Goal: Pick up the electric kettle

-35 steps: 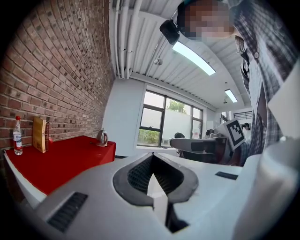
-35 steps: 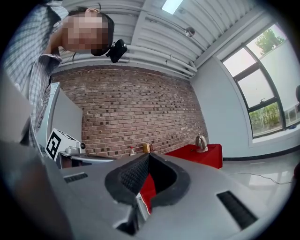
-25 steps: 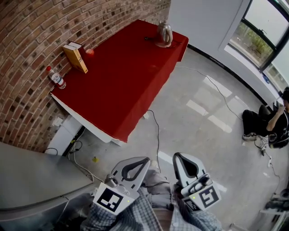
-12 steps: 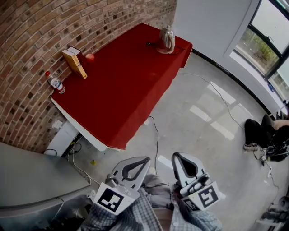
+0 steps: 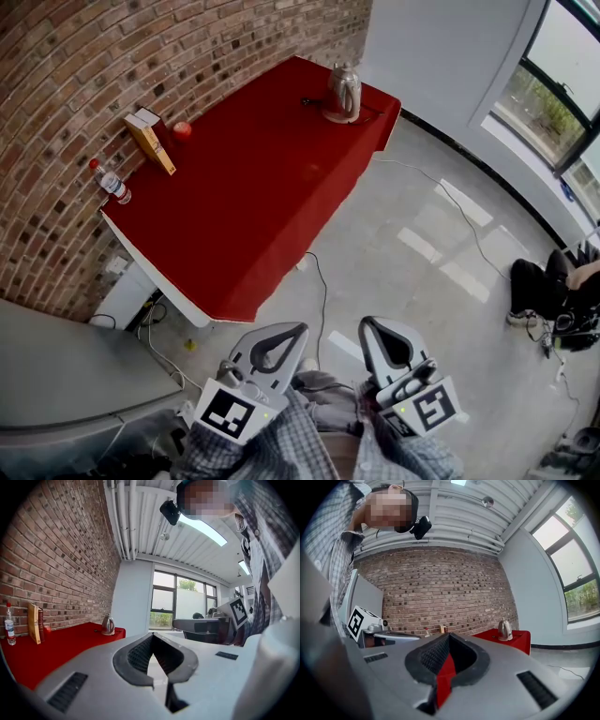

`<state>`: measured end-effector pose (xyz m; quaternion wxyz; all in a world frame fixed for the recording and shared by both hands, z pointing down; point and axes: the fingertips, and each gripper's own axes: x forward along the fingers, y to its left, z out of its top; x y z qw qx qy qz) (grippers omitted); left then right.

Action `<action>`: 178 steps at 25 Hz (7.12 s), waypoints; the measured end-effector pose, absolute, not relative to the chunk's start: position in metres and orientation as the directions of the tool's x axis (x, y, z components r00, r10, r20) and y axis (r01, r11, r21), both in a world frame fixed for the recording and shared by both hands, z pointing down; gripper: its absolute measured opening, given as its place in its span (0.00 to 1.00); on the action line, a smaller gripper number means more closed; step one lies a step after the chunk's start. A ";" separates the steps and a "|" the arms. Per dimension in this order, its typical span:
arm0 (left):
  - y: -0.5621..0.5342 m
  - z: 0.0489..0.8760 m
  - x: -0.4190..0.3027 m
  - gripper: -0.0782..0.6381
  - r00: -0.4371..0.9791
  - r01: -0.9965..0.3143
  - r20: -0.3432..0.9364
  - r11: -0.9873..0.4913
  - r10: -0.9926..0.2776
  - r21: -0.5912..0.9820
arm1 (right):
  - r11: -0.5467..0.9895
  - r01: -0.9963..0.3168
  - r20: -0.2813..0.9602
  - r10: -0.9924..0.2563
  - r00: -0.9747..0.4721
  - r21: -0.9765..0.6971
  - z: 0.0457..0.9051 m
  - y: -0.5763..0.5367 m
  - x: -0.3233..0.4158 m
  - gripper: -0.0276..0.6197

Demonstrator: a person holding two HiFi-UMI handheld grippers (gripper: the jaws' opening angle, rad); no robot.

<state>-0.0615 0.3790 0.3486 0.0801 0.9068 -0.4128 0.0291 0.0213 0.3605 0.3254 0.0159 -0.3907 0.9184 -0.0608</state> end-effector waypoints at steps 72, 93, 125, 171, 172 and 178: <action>0.052 0.352 -0.046 0.12 0.826 -0.564 0.107 -0.816 -0.554 0.124 | 0.440 -0.888 0.086 -0.888 -0.452 -0.133 0.344 0.083 0.052 0.05; 0.040 0.363 -0.073 0.12 0.806 -0.592 0.097 -0.792 -0.584 0.150 | 0.465 -0.878 0.119 -0.871 -0.476 -0.110 0.349 0.075 0.026 0.05; -0.096 0.374 0.036 0.12 0.739 -0.673 0.172 -0.725 -0.651 0.144 | 0.569 -0.807 0.117 -0.801 -0.588 -0.161 0.355 -0.085 0.135 0.05; -0.267 0.460 0.058 0.40 0.418 -0.906 0.307 -0.416 -0.855 0.074 | 0.690 -0.697 0.136 -0.685 -0.716 -0.194 0.373 -0.216 0.212 0.05; -0.273 0.466 0.055 0.42 0.403 -0.912 0.318 -0.403 -0.858 0.067 | 0.689 -0.697 0.140 -0.684 -0.716 -0.197 0.374 -0.220 0.211 0.05; -0.311 0.495 0.041 0.48 0.303 -0.952 0.345 -0.300 -0.888 0.062 | 0.682 -0.707 0.179 -0.684 -0.707 -0.187 0.381 -0.241 0.209 0.05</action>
